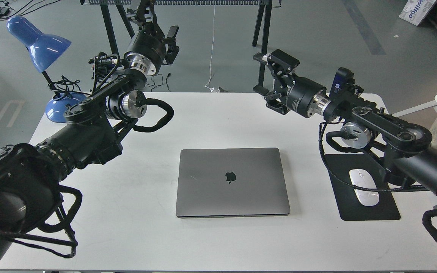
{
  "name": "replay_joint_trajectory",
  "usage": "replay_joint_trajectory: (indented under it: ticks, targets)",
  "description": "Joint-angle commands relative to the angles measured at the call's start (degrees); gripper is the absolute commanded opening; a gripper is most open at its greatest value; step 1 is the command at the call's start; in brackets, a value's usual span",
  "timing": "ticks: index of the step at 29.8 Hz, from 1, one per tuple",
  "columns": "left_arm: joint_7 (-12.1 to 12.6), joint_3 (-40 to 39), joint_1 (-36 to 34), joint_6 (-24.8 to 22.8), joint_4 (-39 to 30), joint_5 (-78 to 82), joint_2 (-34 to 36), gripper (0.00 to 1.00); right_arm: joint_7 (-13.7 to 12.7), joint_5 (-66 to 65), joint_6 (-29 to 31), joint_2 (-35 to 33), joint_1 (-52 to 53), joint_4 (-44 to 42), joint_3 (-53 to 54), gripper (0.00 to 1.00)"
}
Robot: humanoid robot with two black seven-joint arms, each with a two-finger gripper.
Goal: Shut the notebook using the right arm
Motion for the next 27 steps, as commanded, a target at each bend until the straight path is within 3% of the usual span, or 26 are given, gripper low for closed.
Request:
replay_joint_trajectory:
  ticks: [1,8,15,20,27]
  targets:
    - [0.0,0.0,0.0,0.0,0.0,0.0,0.0,1.0,0.1,0.1,-0.1,3.1,0.2,-5.3,8.3,1.0]
    - [0.0,0.0,0.0,0.0,0.0,0.0,0.0,1.0,0.2,2.5,0.3,4.2,0.1,-5.8,17.1,1.0]
    - [0.0,0.0,0.0,0.0,0.0,0.0,0.0,1.0,0.3,9.4,1.6,4.1,-1.0,-4.4,17.3,1.0]
    - [0.0,0.0,0.0,0.0,0.0,0.0,0.0,1.0,0.4,9.5,2.2,3.5,-5.1,0.9,17.4,1.0]
    - [0.0,0.0,0.0,0.0,0.0,0.0,0.0,1.0,0.4,9.5,1.0,3.6,-5.1,0.8,18.2,1.0]
